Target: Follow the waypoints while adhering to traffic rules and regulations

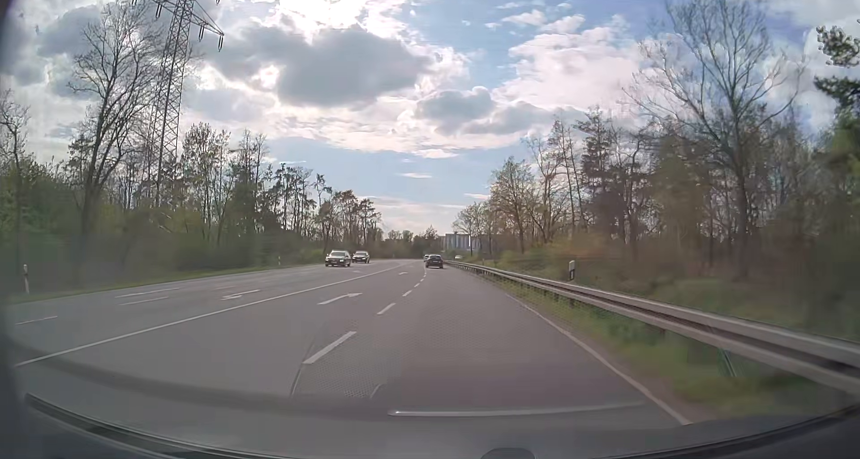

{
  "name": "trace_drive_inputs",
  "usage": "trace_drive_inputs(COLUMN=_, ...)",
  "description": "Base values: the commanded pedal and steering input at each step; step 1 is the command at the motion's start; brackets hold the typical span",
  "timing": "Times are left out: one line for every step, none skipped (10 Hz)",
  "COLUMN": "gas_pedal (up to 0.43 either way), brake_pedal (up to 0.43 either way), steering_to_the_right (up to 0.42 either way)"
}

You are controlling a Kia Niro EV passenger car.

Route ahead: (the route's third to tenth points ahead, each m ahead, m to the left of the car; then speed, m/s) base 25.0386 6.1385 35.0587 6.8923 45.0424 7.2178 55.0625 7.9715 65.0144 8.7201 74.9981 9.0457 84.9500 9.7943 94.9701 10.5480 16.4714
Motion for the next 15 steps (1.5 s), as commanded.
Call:
trace_drive_inputs(gas_pedal=0.118, brake_pedal=0.0, steering_to_the_right=-0.012)
trace_drive_inputs(gas_pedal=0.118, brake_pedal=0.0, steering_to_the_right=-0.012)
trace_drive_inputs(gas_pedal=0.118, brake_pedal=0.0, steering_to_the_right=-0.012)
trace_drive_inputs(gas_pedal=0.118, brake_pedal=0.0, steering_to_the_right=-0.011)
trace_drive_inputs(gas_pedal=0.118, brake_pedal=0.0, steering_to_the_right=-0.01)
trace_drive_inputs(gas_pedal=0.118, brake_pedal=0.0, steering_to_the_right=-0.01)
trace_drive_inputs(gas_pedal=0.118, brake_pedal=0.0, steering_to_the_right=-0.01)
trace_drive_inputs(gas_pedal=0.118, brake_pedal=0.0, steering_to_the_right=-0.01)
trace_drive_inputs(gas_pedal=0.118, brake_pedal=0.0, steering_to_the_right=-0.01)
trace_drive_inputs(gas_pedal=0.118, brake_pedal=0.0, steering_to_the_right=-0.01)
trace_drive_inputs(gas_pedal=0.118, brake_pedal=0.0, steering_to_the_right=-0.01)
trace_drive_inputs(gas_pedal=0.118, brake_pedal=0.0, steering_to_the_right=-0.01)
trace_drive_inputs(gas_pedal=0.118, brake_pedal=0.0, steering_to_the_right=-0.011)
trace_drive_inputs(gas_pedal=0.118, brake_pedal=0.0, steering_to_the_right=-0.012)
trace_drive_inputs(gas_pedal=0.118, brake_pedal=0.0, steering_to_the_right=-0.013)
